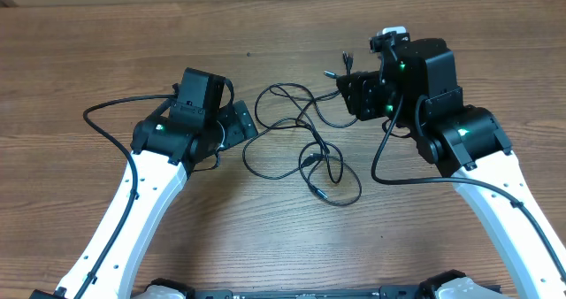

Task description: Untangle cables

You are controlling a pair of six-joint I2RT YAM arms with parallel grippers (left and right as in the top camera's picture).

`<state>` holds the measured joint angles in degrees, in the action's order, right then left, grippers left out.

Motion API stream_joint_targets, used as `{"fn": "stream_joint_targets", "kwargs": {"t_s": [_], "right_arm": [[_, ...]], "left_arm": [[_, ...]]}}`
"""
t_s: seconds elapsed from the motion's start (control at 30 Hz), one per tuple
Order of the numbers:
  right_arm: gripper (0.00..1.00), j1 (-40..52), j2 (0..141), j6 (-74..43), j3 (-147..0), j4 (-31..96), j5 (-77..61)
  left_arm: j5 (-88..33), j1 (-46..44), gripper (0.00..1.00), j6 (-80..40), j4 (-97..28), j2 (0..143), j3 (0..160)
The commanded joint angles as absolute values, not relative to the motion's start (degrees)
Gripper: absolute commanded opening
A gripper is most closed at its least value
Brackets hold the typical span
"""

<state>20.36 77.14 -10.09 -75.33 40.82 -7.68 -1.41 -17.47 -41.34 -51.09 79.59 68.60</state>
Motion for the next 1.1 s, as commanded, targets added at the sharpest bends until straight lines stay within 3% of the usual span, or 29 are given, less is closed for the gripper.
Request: {"fn": "stream_joint_targets", "kwargs": {"t_s": [0.0, 0.1, 0.13, 0.6, 1.07], "right_arm": [[0.73, 20.51, 79.29, -8.58, -76.51, 41.1, -7.14], [0.98, 20.51, 82.0, -7.75, -76.51, 40.62, -7.62], [1.0, 20.51, 83.74, -4.84, -76.51, 40.38, -9.5], [1.0, 20.99, 96.51, 5.08, -76.51, 37.5, -28.69], [1.0, 23.0, 102.02, 5.02, -76.49, 36.62, -27.62]], "left_arm": [[-0.64, -17.28, 0.97, -40.01, -50.98, 78.63, 69.34], [-0.62, -17.28, 0.99, -39.99, -50.98, 78.63, 69.34], [-0.25, -17.28, 1.0, -39.99, -51.0, 78.63, 69.34], [4.23, -17.28, 1.0, -39.99, -51.86, 78.74, 69.32], [5.08, -17.28, 1.0, -40.01, -51.83, 78.74, 69.32]]}}
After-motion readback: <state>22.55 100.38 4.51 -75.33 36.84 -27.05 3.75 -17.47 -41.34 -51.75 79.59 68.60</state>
